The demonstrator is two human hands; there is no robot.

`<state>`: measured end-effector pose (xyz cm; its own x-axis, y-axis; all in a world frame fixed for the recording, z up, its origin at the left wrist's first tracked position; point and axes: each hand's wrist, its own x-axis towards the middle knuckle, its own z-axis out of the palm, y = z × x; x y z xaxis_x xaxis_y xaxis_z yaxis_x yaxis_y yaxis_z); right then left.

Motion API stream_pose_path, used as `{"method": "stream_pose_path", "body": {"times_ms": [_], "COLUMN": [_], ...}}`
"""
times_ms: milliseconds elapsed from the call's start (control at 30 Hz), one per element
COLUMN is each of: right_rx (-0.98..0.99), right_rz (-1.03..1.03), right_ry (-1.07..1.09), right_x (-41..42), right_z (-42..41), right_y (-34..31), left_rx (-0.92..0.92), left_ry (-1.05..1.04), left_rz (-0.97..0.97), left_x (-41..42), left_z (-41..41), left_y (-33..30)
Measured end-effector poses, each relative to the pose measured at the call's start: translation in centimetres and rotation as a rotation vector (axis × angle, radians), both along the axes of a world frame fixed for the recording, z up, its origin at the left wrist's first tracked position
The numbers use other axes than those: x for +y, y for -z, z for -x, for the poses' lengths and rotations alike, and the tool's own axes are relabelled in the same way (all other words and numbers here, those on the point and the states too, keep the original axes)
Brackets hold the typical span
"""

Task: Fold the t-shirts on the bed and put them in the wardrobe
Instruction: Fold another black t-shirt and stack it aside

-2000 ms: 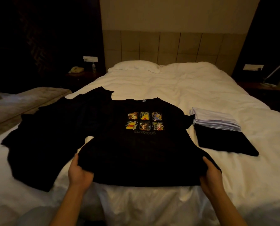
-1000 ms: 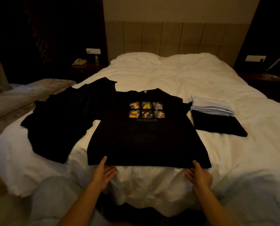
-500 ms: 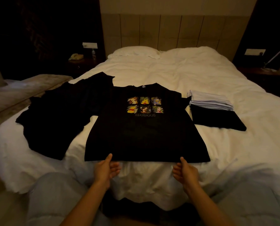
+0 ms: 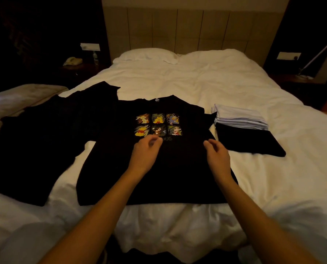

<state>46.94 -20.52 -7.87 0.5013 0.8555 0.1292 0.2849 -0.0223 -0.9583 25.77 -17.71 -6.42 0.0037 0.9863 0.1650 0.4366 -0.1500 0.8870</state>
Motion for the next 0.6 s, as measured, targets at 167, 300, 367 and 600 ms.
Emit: {"method": "stream_pose_path", "body": {"times_ms": [167, 300, 367, 600], "right_rx": [0.037, 0.12, 0.211, 0.475], "right_rz": [0.132, 0.196, 0.222, 0.224], "right_ry": [0.048, 0.071, 0.078, 0.138], "right_x": [7.2, 12.9, 16.0, 25.0], "right_z": [-3.4, -5.2, -6.0, -7.4], "right_y": [0.5, 2.2, 2.8, 4.3], "left_rx": [0.156, 0.363, 0.448, 0.545], "left_ry": [0.102, 0.162, 0.198, 0.241], "left_rz": [0.016, -0.038, -0.042, -0.068], "left_x": [7.4, 12.4, 14.8, 22.8], "left_z": [-3.5, -5.6, -6.3, -7.7], "left_y": [1.1, 3.7, 5.1, 7.9]}}
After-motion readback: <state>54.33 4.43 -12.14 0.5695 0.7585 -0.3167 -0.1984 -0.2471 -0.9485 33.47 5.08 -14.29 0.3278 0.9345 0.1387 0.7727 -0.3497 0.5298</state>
